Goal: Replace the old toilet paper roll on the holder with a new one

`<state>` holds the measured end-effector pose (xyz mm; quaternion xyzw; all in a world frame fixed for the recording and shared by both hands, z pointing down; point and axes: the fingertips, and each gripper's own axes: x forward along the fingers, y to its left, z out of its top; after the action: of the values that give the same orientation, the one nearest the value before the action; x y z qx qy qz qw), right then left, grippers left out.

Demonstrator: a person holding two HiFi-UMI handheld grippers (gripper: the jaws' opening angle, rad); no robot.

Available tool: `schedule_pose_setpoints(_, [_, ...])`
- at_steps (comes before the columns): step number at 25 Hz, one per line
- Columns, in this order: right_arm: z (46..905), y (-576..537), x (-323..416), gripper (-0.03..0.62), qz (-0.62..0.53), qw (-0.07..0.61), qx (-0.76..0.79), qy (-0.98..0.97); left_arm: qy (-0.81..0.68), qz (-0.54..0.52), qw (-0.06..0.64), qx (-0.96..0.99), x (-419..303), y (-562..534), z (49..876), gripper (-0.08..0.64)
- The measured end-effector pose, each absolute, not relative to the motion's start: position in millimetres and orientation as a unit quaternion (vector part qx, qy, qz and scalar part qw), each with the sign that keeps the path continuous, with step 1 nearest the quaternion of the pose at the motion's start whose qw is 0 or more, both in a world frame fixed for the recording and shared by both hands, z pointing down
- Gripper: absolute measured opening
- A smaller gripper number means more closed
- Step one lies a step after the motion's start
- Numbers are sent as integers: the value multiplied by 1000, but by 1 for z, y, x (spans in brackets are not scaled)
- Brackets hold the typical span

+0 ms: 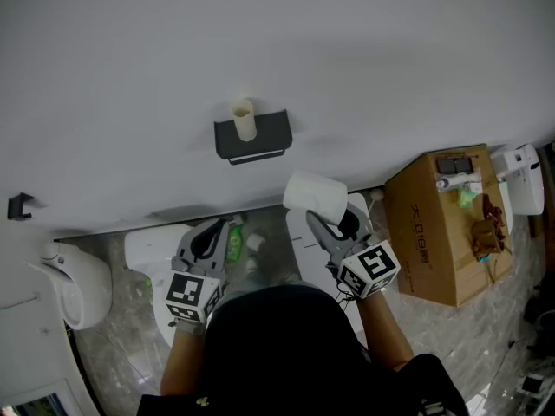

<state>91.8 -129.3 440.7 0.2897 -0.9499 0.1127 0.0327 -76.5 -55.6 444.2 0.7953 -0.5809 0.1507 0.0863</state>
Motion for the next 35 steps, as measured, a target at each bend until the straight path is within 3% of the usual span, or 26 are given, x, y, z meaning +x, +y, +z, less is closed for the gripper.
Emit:
schedule_pose_setpoints(16, [439, -147, 83, 190, 113, 34, 361, -925, -541, 156, 47, 825, -108, -122, 427, 15])
schedule_pose_setpoints(29, [440, -142, 105, 190, 118, 38, 419, -900, -474, 227, -109, 844, -94, -197, 357, 17])
schedule_pose_setpoints(35, [441, -138, 119, 190, 119, 38, 441, -889, -427, 288, -157, 843, -79, -220, 347, 102])
